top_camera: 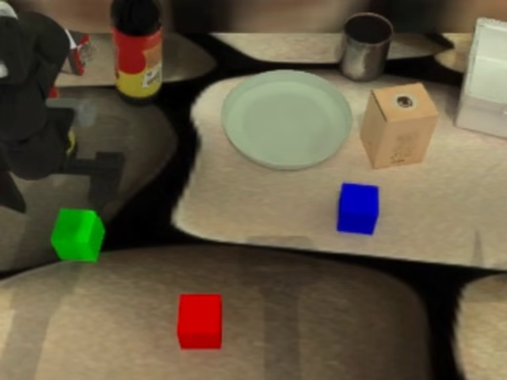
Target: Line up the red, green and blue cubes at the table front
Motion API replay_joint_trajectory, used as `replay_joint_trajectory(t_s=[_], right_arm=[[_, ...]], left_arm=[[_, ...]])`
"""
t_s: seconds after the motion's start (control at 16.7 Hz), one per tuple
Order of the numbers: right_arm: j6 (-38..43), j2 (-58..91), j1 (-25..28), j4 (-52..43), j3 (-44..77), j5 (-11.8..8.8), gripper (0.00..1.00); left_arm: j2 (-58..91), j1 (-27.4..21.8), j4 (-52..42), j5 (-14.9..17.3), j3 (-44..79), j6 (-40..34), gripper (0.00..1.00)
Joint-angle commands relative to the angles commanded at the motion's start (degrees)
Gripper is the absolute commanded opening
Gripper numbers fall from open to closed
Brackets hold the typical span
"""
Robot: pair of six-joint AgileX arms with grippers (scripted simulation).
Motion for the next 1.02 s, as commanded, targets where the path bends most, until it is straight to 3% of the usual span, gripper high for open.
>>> replay_joint_trajectory(t_s=[0.42,0.72,1.02], right_arm=[[0.0,0.0,0.0,0.0,0.0,0.0,1.0],[0.0,0.0,0.0,0.0,0.0,0.0,1.0],[0.0,0.0,0.0,0.0,0.0,0.0,1.0]], left_arm=[[5.69,-0.04,14.01,0.03,-8.06,0.07,1.0],[6.05,-0.04,14.72,0.04,-8.54,0.08,1.0],[6.05,-0.04,14.72,0.04,-8.54,0.08,0.62]])
